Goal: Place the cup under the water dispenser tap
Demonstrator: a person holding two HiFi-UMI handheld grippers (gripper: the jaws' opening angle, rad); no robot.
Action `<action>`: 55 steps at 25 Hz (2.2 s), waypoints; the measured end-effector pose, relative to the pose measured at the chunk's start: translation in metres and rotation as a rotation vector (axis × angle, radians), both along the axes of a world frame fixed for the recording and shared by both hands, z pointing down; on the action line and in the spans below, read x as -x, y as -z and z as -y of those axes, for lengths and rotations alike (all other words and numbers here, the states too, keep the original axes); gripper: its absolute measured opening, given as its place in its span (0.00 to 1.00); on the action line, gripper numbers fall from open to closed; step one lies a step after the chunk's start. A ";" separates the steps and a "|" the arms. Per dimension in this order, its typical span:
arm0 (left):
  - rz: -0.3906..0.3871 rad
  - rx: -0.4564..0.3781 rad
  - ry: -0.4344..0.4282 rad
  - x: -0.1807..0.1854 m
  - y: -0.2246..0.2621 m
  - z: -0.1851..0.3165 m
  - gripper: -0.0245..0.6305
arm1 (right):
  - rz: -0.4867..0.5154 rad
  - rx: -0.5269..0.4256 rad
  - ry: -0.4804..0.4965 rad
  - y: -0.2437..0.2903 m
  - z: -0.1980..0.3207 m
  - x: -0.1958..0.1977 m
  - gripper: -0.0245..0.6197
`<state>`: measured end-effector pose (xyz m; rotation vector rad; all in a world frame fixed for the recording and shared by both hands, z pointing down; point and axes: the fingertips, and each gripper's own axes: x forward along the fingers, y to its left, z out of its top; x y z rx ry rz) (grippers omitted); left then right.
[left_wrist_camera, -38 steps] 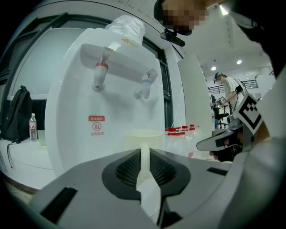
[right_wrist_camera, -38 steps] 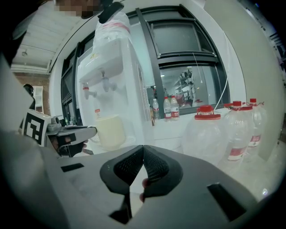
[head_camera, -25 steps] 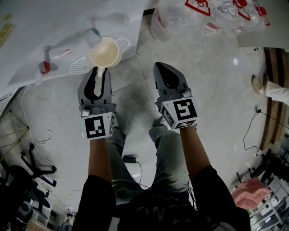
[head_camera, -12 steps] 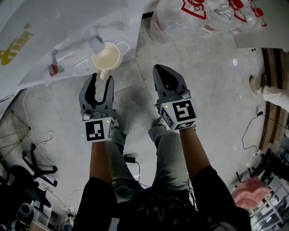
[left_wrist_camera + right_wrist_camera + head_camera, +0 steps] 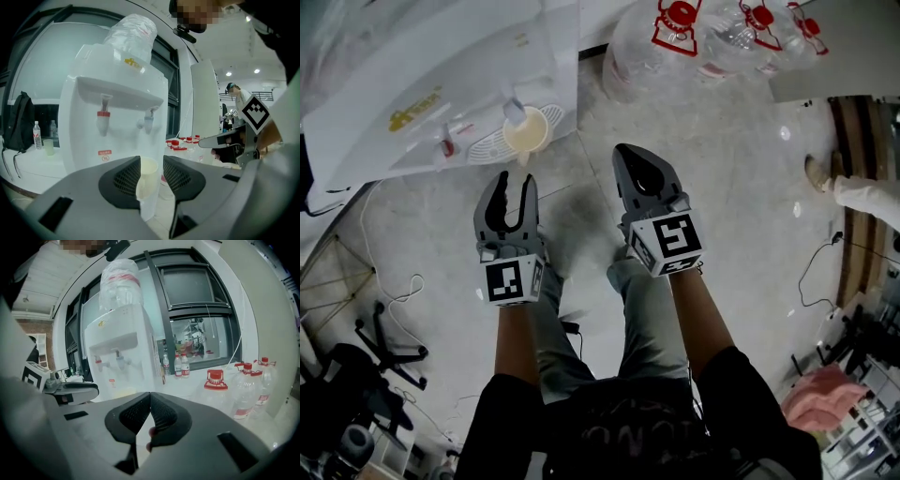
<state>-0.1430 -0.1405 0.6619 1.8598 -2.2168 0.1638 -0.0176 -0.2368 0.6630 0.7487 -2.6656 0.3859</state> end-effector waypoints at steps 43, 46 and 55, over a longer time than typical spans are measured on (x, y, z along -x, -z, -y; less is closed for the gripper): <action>0.054 -0.052 0.054 0.002 0.301 -0.028 0.07 | 0.063 -0.129 -0.038 0.316 -0.025 -0.017 0.06; 0.073 -0.063 0.052 0.003 0.313 -0.024 0.07 | 0.064 -0.141 -0.043 0.324 -0.019 -0.019 0.06; 0.095 -0.085 0.049 0.004 0.345 -0.016 0.07 | 0.116 -0.195 -0.050 0.360 -0.009 -0.017 0.06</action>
